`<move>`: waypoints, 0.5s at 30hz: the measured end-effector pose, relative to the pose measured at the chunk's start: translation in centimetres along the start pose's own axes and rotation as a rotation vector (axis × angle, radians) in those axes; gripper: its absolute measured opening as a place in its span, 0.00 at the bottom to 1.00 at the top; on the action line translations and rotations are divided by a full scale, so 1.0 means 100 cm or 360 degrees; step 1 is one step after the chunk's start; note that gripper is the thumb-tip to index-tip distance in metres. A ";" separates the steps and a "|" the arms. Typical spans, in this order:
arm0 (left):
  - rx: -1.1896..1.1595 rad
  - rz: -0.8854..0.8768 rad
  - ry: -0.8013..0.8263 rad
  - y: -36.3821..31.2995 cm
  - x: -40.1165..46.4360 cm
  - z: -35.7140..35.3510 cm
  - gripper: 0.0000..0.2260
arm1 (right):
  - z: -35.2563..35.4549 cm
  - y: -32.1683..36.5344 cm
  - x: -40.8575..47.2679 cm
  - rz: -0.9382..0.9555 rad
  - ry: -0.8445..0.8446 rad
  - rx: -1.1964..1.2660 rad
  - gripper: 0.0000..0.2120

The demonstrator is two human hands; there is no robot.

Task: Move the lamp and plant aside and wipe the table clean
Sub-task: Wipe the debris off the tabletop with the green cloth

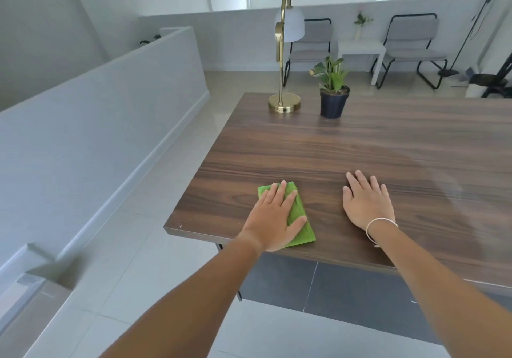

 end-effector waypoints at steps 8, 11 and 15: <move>0.0088 0.0237 -0.0091 0.123 -0.066 0.015 0.47 | -0.003 -0.006 0.000 -0.0005 -0.0015 -0.0007 0.24; -0.0060 0.0499 -0.0048 0.165 -0.084 0.022 0.45 | -0.005 -0.004 0.000 0.0002 -0.0027 0.0003 0.24; -0.0107 0.0658 -0.0149 0.158 -0.067 0.025 0.43 | -0.006 -0.002 0.001 -0.0014 -0.0016 -0.0006 0.24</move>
Point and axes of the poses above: each hand's wrist, its own x-axis towards the middle knuckle, its own z-axis out of the back of the hand, y = z × x, the point moved 1 cm from there along x, towards the middle knuckle, and after that the axes turned 2 degrees about z, right-handed, at the moved point
